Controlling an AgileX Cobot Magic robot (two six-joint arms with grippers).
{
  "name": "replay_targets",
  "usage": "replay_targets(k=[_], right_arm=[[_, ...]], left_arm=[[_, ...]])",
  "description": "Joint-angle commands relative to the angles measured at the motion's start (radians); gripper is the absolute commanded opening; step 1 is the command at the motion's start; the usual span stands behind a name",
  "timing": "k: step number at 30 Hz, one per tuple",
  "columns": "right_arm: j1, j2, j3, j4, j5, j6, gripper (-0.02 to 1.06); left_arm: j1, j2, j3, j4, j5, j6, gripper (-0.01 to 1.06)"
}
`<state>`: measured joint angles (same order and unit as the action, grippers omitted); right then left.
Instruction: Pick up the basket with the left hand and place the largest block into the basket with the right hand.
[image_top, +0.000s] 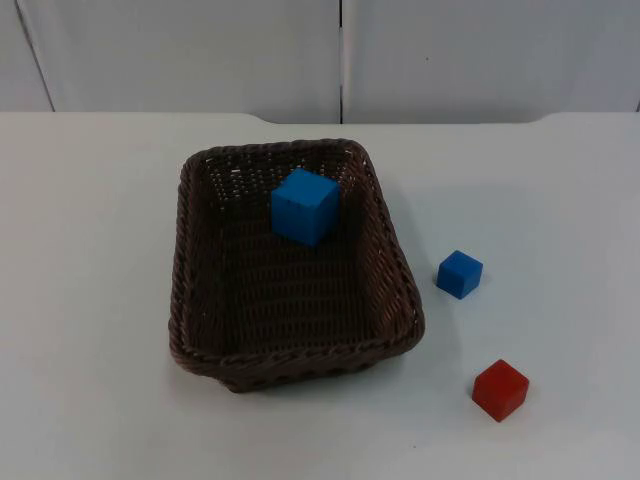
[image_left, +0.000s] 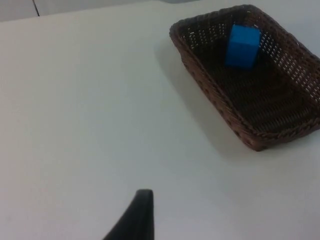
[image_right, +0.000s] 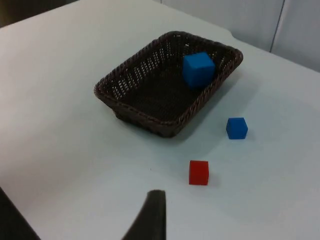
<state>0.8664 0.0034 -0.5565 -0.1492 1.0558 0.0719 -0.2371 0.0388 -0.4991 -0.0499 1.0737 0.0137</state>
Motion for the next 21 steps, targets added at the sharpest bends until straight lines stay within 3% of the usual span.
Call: replay_targets(k=[1,10,14,21], right_arm=[[0.005,-0.003,0.021,-0.004,0.003,0.008,0.84],[0.005,-0.003,0.044,0.008,0.024,0.015,0.84],[0.005,-0.003,0.044,0.08,0.024,-0.065,0.84],[0.005,-0.003,0.044,0.08,0.024,-0.065,0.84]], left_arm=[[-0.005,-0.007,0.005,-0.008,0.001,0.009,1.05],[-0.005,-0.007,0.005,-0.012,0.001,0.015,1.05],[-0.005,-0.007,0.005,-0.012,0.001,0.015,1.05],[-0.005,-0.007,0.005,-0.012,0.001,0.015,1.05]])
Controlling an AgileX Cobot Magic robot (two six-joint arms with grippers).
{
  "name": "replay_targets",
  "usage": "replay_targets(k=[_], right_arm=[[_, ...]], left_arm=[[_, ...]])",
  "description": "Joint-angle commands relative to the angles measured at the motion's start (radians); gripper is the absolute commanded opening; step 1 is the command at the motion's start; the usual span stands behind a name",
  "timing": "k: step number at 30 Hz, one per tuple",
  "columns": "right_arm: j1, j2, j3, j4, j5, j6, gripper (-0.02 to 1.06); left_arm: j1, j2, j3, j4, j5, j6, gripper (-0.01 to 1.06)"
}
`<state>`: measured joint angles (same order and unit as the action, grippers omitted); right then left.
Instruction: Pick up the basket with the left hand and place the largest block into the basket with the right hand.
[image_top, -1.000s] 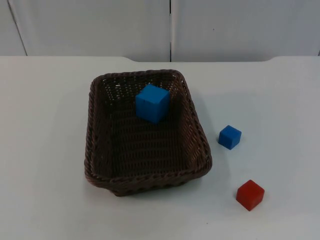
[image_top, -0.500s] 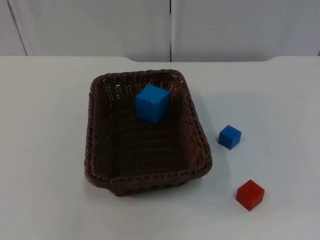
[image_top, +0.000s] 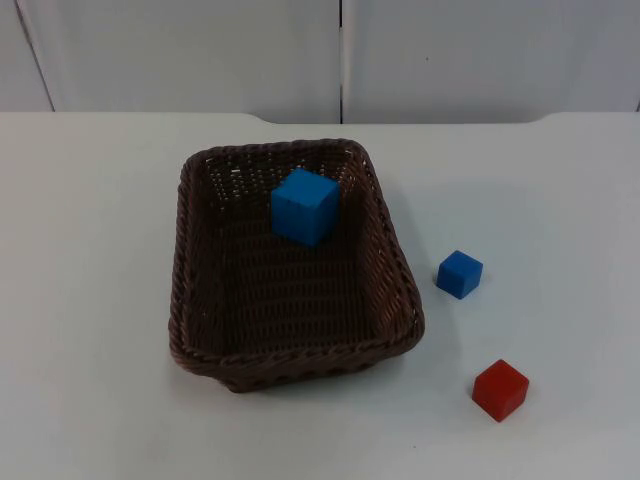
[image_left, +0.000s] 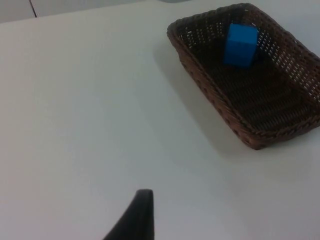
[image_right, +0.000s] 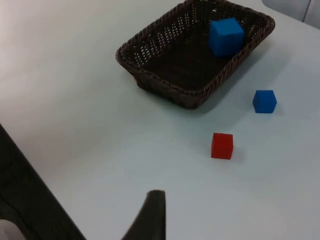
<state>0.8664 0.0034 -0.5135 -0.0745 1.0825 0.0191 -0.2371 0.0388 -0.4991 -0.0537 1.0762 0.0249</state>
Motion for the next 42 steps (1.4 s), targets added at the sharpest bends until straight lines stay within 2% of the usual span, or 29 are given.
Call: replay_targets(k=[1,16,17,19,20,22,42], right_arm=[[0.005,-0.003,0.001,0.005,-0.002,-0.012,0.84],[0.005,-0.003,0.001,0.007,-0.002,-0.012,0.84],[0.005,-0.003,0.001,0.007,-0.002,-0.012,0.85],[0.005,-0.003,0.001,0.007,-0.002,-0.012,0.94],[0.005,-0.003,0.001,0.007,-0.002,-0.012,0.94],[0.005,-0.003,0.001,0.007,-0.002,-0.012,1.06],[0.005,-0.003,0.001,0.007,-0.002,0.009,1.05]], left_arm=[[-0.005,-0.007,0.005,-0.008,-0.002,0.004,1.05],[-0.005,-0.007,0.005,-0.005,-0.002,0.004,1.05],[-0.005,-0.007,0.005,-0.005,-0.002,0.004,1.05],[-0.005,-0.007,0.005,-0.005,-0.002,0.004,1.05],[-0.005,-0.007,0.005,-0.005,-0.002,0.004,1.05],[-0.005,-0.007,0.005,-0.005,-0.002,0.004,1.05],[-0.005,-0.007,0.005,-0.005,-0.002,0.004,1.05]])
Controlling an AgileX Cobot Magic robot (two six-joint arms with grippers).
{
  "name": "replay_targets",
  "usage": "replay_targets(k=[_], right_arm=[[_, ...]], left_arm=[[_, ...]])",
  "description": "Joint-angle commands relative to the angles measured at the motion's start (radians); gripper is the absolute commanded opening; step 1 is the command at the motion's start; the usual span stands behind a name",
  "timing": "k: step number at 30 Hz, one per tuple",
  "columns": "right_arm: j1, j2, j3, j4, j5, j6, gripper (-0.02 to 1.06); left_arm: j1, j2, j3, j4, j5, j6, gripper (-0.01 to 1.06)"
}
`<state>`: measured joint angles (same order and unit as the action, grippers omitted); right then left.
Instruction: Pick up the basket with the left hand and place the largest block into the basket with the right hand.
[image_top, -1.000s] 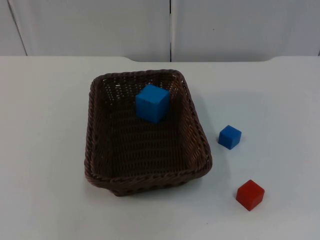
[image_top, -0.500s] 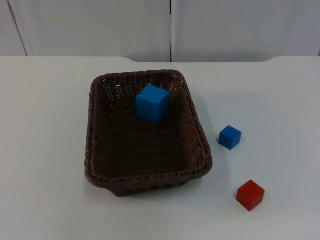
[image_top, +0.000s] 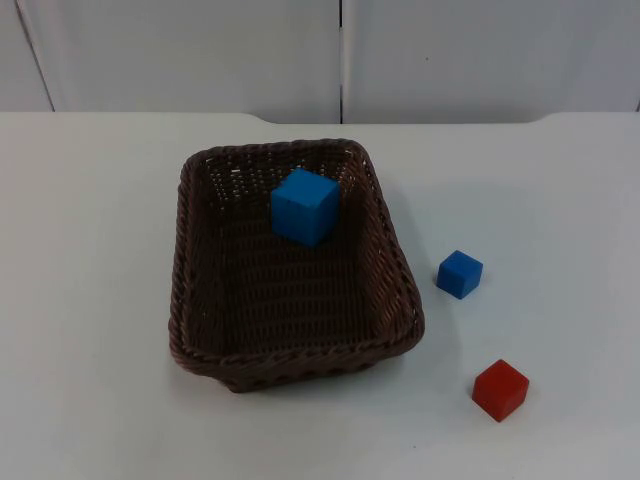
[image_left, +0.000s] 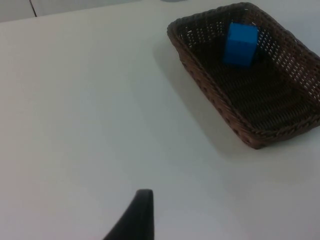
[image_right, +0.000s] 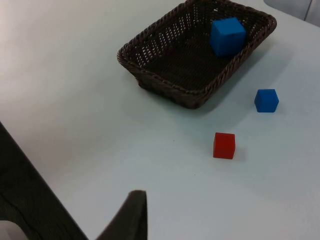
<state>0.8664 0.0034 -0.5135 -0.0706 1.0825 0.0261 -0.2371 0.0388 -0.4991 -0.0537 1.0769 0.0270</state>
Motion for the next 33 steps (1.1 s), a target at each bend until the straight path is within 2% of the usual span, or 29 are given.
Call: replay_targets(k=[1,33], right_arm=[[0.005,-0.003,0.001,0.004,-0.002,0.002,1.05],[0.005,-0.003,-0.001,0.004,-0.005,0.003,1.05]], left_arm=[[-0.005,-0.007,0.005,-0.005,-0.002,0.002,1.05],[-0.005,-0.039,0.005,-0.005,-0.002,0.002,1.05]])
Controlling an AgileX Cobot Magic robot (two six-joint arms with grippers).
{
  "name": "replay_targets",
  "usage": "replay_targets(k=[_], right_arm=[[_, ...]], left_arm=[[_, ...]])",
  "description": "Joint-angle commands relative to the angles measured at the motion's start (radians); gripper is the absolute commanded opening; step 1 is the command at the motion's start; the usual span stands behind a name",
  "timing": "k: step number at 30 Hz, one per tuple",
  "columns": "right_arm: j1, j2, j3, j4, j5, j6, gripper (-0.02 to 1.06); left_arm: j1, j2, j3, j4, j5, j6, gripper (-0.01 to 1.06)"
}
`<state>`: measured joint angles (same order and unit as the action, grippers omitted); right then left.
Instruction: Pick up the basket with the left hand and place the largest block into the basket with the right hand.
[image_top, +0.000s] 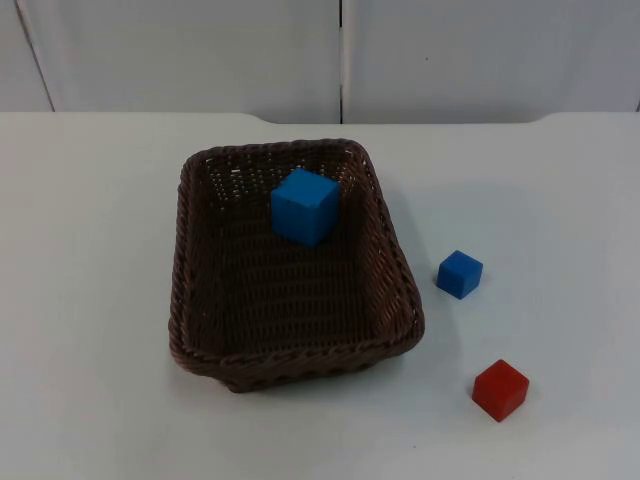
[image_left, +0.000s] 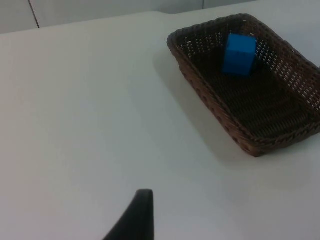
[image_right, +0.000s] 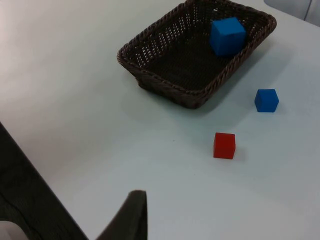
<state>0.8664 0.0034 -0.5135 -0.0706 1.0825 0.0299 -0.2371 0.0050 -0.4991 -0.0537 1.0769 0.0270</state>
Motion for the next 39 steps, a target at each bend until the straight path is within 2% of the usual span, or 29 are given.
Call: replay_targets(k=[1,14,29,39], right_arm=[[0.005,-0.003,-0.001,0.004,-0.005,-0.001,1.05],[0.005,-0.003,-0.001,0.004,-0.005,-0.001,1.05],[0.005,-0.003,-0.001,0.004,-0.005,-0.001,1.05],[0.001,-0.003,-0.001,0.004,-0.004,-0.001,1.05]], left_arm=[[-0.005,-0.005,0.005,-0.005,-0.002,0.002,1.05],[0.009,-0.005,0.005,-0.005,-0.004,0.002,1.05],[0.244,-0.005,0.005,-0.005,-0.004,0.002,1.05],[0.261,-0.005,0.005,-0.005,-0.004,0.002,1.05]])
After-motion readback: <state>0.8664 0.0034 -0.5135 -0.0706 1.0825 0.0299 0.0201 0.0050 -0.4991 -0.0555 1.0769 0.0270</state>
